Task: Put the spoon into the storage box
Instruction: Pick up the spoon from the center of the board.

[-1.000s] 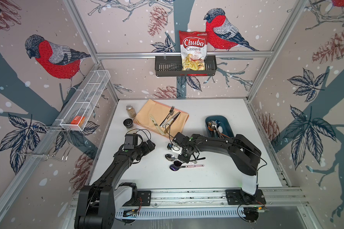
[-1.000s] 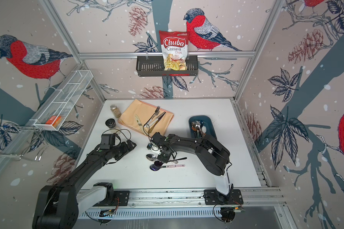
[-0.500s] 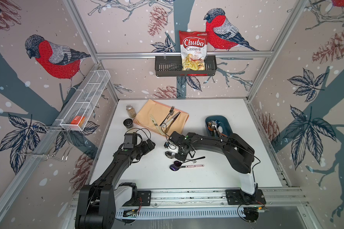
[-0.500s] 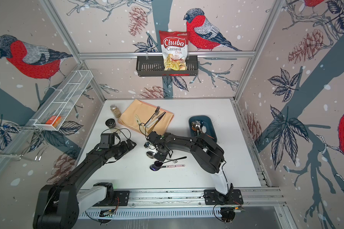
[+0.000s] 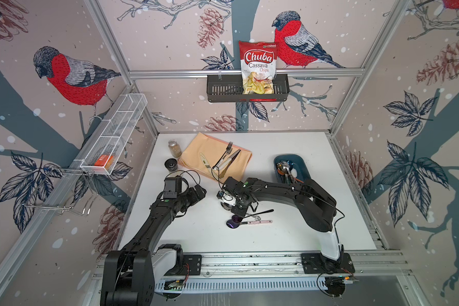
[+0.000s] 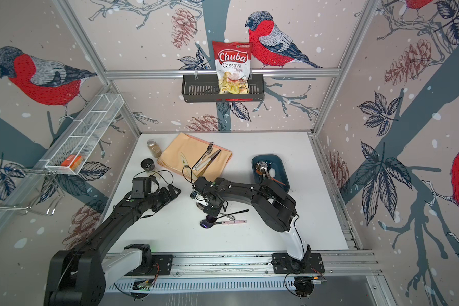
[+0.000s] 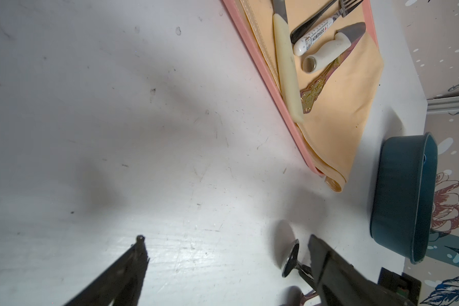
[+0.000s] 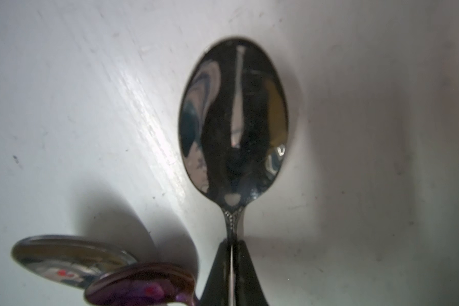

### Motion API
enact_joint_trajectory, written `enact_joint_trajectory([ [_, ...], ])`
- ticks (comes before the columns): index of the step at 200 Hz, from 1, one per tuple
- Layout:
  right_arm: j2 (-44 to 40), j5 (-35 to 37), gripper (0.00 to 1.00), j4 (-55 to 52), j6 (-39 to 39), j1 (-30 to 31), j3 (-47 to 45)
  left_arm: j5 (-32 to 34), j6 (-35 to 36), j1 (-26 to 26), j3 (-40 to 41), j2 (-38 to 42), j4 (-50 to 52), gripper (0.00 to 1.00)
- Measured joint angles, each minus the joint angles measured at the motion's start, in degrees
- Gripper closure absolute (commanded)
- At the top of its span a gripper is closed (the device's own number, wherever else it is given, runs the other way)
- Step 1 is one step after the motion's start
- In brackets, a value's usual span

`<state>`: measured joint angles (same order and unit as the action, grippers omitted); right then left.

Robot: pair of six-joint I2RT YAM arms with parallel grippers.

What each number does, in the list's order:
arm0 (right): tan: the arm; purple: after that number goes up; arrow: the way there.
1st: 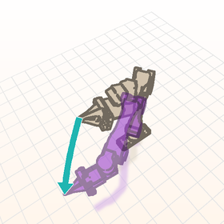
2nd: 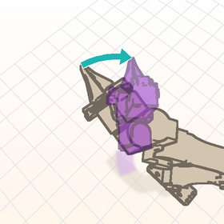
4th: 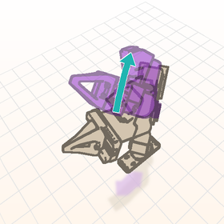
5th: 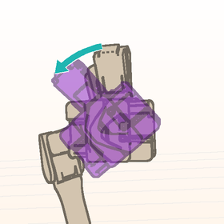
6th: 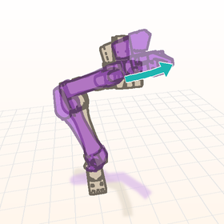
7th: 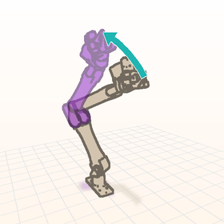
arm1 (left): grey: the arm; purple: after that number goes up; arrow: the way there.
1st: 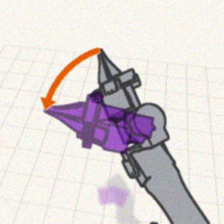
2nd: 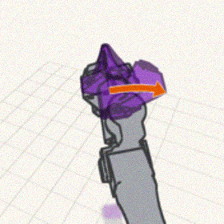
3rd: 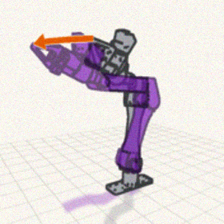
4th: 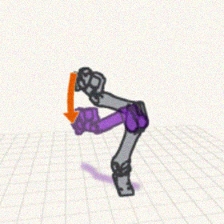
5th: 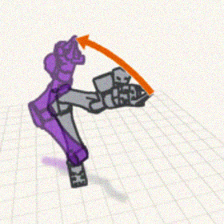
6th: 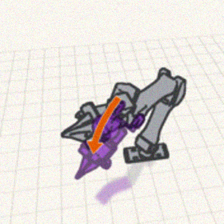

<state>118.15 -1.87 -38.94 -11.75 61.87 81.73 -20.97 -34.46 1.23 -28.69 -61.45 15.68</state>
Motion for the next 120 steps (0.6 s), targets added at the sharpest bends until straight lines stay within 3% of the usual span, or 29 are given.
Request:
enact_joint_trajectory([
  [120,-3.19,6.82,0.99,7.69,2.86,-0.35,0.44,0.28,0.02,-0.42,-1.57,1.97,0.22,0.04],
])
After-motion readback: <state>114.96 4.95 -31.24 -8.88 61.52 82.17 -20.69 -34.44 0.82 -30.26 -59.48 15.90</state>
